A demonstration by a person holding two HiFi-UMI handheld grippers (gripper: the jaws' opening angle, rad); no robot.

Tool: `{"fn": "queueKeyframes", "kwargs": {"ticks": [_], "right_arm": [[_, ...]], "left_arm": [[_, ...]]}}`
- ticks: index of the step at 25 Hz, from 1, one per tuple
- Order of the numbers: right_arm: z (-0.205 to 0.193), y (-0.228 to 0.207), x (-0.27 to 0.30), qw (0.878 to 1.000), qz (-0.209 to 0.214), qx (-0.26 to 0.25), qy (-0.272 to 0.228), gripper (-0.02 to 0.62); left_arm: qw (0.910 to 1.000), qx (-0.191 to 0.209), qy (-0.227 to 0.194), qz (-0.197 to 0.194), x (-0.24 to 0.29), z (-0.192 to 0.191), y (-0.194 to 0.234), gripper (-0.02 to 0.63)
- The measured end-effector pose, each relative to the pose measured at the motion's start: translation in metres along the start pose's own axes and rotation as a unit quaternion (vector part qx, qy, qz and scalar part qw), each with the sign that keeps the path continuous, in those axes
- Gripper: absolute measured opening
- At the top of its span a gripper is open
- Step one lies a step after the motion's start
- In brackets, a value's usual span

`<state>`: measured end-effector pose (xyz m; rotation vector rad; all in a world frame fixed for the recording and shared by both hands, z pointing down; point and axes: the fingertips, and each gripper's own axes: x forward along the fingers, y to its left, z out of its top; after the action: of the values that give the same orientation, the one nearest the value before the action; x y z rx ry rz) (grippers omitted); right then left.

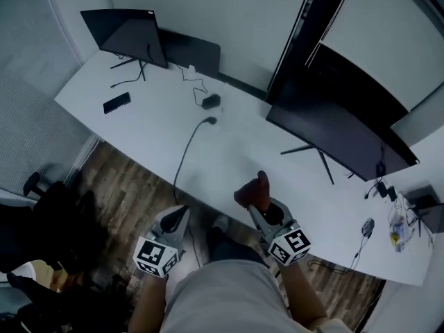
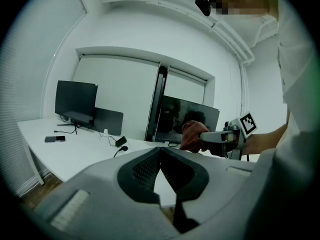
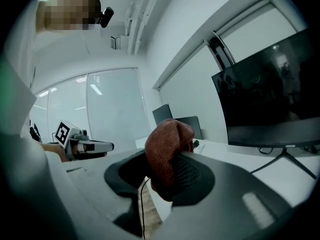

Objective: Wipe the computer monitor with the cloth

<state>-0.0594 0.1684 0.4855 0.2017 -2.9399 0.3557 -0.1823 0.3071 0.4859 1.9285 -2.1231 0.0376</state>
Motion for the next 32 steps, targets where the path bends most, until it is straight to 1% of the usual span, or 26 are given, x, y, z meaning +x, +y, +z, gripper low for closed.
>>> {"fn": "queueKeyframes", "kwargs": {"ticks": [6, 10, 13, 18, 22, 25, 28, 32], "right_arm": [[0.035, -0.063, 0.064, 0.999, -0.002, 0.039, -0.015, 0.13], [0.057, -0.097, 0.097, 0.998, 0.0, 0.062, -0.032, 0.13], [0.076, -0.115, 0.117, 0.996, -0.003, 0.077, -0.047, 0.13], [0.113, -0.137, 0.143, 0.989, -0.013, 0.116, -0.09, 0.13], [0.141, -0.149, 0.161, 0.984, -0.029, 0.131, -0.114, 0.13], [0.16, -0.156, 0.172, 0.981, -0.048, 0.134, -0.129, 0.13], [0.177, -0.165, 0.183, 0.976, -0.074, 0.146, -0.146, 0.13], [0.2, -0.175, 0.193, 0.964, -0.107, 0.166, -0.18, 0.13]], "left_arm": [[0.9999, 0.001, 0.01, -0.005, 0.083, 0.032, 0.05, 0.009], [0.9994, 0.012, 0.02, -0.026, 0.137, 0.05, 0.065, 0.009], [0.9985, 0.019, 0.031, -0.042, 0.168, 0.058, 0.071, 0.009], [0.9962, 0.024, 0.049, -0.067, 0.2, 0.066, 0.081, 0.009], [0.9937, 0.025, 0.058, -0.093, 0.22, 0.071, 0.091, 0.009], [0.9905, 0.028, 0.062, -0.12, 0.234, 0.075, 0.1, 0.009], [0.9866, 0.032, 0.066, -0.146, 0.246, 0.081, 0.113, 0.009], [0.9794, 0.042, 0.072, -0.184, 0.257, 0.089, 0.13, 0.009]]}}
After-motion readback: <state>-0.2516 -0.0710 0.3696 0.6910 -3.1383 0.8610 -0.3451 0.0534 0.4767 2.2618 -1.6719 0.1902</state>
